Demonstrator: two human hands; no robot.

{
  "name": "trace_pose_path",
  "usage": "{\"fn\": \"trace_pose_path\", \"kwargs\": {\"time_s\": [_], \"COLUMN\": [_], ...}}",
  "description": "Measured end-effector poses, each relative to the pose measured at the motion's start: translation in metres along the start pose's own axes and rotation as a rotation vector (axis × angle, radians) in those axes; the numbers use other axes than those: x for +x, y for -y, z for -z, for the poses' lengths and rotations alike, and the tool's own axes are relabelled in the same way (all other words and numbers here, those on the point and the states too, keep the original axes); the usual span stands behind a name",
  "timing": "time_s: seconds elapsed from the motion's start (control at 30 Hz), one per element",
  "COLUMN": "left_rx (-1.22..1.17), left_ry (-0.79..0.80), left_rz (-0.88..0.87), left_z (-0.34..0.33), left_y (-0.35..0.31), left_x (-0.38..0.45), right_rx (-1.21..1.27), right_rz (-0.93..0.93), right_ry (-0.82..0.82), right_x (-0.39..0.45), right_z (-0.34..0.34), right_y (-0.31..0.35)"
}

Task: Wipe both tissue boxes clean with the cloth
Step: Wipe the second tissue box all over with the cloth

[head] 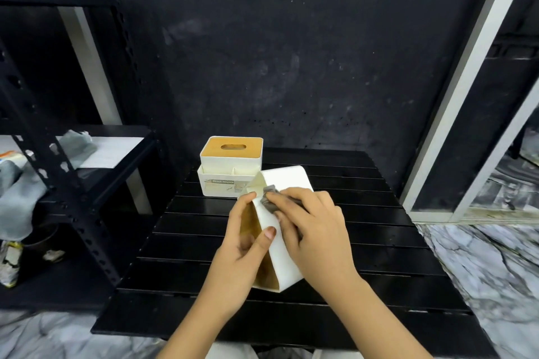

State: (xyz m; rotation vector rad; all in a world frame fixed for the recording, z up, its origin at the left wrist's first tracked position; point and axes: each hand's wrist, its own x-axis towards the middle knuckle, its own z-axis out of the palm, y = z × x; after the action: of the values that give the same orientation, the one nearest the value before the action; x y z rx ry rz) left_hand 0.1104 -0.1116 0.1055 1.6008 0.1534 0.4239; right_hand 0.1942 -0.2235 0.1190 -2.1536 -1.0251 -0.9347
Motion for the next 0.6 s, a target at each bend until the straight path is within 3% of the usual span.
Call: {"fn": "trace_pose_path", "kwargs": {"time_s": [0.4, 0.6], "left_rx": [0.022, 0.070], "left_ry": [0.092, 0.206], "left_rz": [0.006, 0.038], "left_z": [0.008, 0.023], "left_y": [0.009, 0.016], "left_x": [-0.003, -0.002], "right_rx": [0.207, 0.368], "right_rz": [-0.134, -0.217], "right_ry": [0.064, 0.300], "right_x": [0.030, 0.042], "right_z": [0.018, 0.043], "right_y": [-0.040, -0.053]}}
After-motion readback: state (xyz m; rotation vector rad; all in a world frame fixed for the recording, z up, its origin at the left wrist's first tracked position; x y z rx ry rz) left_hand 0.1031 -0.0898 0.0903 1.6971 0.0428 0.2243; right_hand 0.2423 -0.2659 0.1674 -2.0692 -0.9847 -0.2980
